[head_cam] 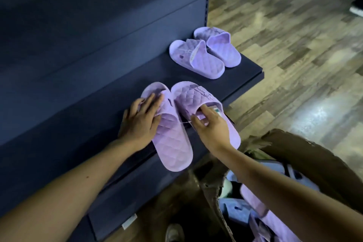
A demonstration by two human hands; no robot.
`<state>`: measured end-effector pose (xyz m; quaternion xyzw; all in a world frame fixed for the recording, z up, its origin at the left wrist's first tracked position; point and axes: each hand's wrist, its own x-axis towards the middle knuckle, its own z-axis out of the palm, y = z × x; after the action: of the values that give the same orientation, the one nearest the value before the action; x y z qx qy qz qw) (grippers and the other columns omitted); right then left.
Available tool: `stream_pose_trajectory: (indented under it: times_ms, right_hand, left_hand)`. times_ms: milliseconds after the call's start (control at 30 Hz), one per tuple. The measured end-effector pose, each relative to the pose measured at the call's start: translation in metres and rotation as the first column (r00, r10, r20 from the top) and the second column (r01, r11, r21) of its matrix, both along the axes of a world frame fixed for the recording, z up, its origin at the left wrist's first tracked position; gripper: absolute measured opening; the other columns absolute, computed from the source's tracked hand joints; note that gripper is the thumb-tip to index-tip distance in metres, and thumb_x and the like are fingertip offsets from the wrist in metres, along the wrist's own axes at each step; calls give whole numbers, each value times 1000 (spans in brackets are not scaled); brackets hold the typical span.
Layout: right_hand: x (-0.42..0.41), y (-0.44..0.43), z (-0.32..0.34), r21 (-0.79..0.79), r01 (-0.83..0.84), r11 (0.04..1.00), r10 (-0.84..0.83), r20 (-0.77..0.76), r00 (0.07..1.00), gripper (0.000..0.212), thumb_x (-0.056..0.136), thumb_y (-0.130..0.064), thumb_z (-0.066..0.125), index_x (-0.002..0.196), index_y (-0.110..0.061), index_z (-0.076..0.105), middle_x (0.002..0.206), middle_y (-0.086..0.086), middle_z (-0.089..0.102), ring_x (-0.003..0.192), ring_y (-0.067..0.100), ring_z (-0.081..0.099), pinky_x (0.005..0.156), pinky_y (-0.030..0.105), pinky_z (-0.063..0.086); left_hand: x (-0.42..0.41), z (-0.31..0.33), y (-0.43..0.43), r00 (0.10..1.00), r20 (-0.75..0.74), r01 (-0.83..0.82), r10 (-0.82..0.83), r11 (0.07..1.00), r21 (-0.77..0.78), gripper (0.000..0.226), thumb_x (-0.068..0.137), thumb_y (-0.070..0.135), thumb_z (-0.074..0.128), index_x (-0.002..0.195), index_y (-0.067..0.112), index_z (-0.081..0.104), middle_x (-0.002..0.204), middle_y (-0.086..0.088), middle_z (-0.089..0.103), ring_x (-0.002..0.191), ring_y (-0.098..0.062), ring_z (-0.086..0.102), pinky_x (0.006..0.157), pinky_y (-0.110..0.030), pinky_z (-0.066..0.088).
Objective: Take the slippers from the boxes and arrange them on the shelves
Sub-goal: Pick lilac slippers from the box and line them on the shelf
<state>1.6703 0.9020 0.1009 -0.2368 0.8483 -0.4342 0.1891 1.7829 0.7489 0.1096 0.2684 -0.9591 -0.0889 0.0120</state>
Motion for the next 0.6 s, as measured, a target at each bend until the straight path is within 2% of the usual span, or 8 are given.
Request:
stream_pose_trajectory:
  times_ms: [67, 133, 267, 367, 400, 467, 533, 600]
  right_hand:
    - [-5, -24, 1, 123, -72, 990, 83, -89, 993, 16, 87, -27, 53, 98, -19, 61, 103, -3, 63, 96, 21, 58, 81, 32, 44]
    - [-13, -47, 2, 241, -149, 959, 194, -176, 965, 21, 86, -27, 51, 103, -23, 63, 115, -4, 62, 113, 22, 50, 90, 34, 38]
    - [-23, -73, -4, 382, -309, 871, 385, -141, 912, 32, 88, -26, 49, 119, -22, 55, 127, -1, 55, 123, 24, 43, 93, 34, 36]
    - [-15, -67, -12, 389, -361, 847, 444, -147, 884, 45, 89, -32, 48, 133, -24, 47, 140, 1, 48, 132, 25, 37, 102, 32, 30]
    - [-13, -61, -15, 395, -372, 840, 469, -181, 864, 50, 87, -41, 43, 135, -25, 46, 142, -1, 46, 135, 24, 33, 106, 33, 24]
    - [-9, -46, -22, 478, -405, 779, 558, -236, 795, 72, 74, -54, 24, 139, -28, 41, 148, -7, 37, 139, 21, 24, 109, 36, 12]
    - [-8, -36, -33, 570, -448, 689, 649, -210, 731, 85, 68, -59, 7, 147, -32, 22, 155, -12, 19, 145, 20, 9, 113, 40, 1]
    - [-15, -35, -40, 596, -475, 647, 688, -190, 700, 80, 74, -60, -1, 148, -34, 8, 157, -14, 8, 147, 18, -1, 115, 41, -5]
  left_hand:
    - [1, -3, -19, 999, 18, -41, 42, 999, -26, 52, 96, 42, 25, 147, 37, 14, 155, 15, 16, 133, -25, 25, 104, -42, 30]
    - [-1, -7, -34, 994, 33, -100, 100, 995, 4, 51, 98, 36, 32, 146, 41, 14, 156, 15, 12, 134, -24, 22, 106, -42, 31]
    - [-2, -14, -41, 984, 12, -178, 178, 978, 107, 50, 97, 44, 33, 145, 38, 22, 156, 9, 16, 139, -23, 19, 108, -41, 32]
    - [11, -25, -20, 991, -42, -128, 126, 991, -33, 51, 88, 45, 39, 135, 27, 47, 141, -4, 43, 119, -32, 39, 87, -46, 46]
    - [17, -31, -11, 992, -6, -125, 125, 990, -65, 51, 84, 47, 40, 130, 27, 51, 133, -5, 47, 110, -31, 40, 78, -44, 50]
    - [25, -46, 4, 987, 114, -110, 114, 993, -40, 57, 79, 54, 36, 127, 29, 54, 125, -7, 46, 102, -30, 39, 72, -42, 53]
    - [25, -59, 15, 978, 178, -119, 111, 992, 36, 61, 82, 59, 35, 136, 31, 45, 134, -10, 41, 114, -34, 37, 79, -45, 55]
    - [17, -64, 15, 974, 195, -134, 112, 986, 103, 63, 88, 59, 35, 146, 39, 19, 151, -7, 18, 135, -33, 17, 101, -44, 43]
